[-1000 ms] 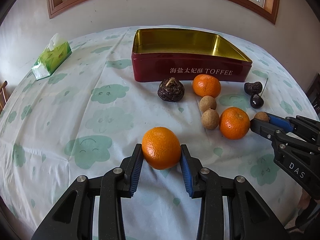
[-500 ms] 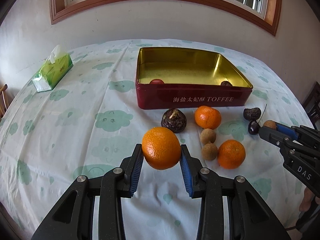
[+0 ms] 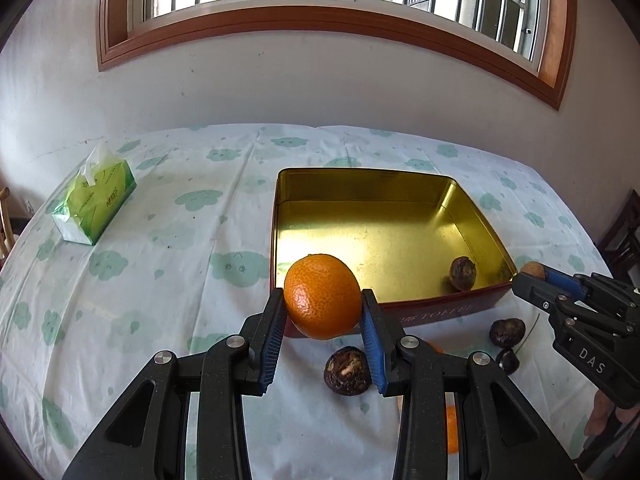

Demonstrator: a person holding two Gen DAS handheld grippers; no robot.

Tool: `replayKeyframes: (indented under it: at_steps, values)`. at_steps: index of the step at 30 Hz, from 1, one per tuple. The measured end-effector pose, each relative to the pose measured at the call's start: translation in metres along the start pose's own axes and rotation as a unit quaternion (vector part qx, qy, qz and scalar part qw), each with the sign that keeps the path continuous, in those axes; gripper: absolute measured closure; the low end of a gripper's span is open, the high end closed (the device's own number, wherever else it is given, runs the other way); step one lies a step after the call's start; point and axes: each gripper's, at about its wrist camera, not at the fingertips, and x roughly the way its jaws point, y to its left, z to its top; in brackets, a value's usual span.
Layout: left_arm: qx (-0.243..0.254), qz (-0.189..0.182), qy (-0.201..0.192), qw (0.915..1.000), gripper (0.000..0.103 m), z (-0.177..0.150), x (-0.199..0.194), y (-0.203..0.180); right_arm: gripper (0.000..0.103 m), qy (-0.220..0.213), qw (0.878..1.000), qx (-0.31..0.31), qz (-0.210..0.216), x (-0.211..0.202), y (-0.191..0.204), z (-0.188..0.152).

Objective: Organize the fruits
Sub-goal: 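Carry the mandarin and kiwi over the TOFFEE tin with both tools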

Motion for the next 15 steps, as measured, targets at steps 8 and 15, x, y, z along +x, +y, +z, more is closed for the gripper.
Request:
replayKeyframes:
  at_steps: [8, 15]
  values:
    - [0.007, 0.003, 0.015, 0.9999, 0.065, 0.013, 0.03, -0.006, 0.08, 0.018, 1.0, -0.001, -0.003, 0.03, -0.003, 0.01]
    - [0.011, 0.004, 0.029, 0.9995, 0.065, 0.014, 0.048, -0.008, 0.08, 0.031, 1.0, 0.003, -0.003, 0.046, -0.007, 0.012]
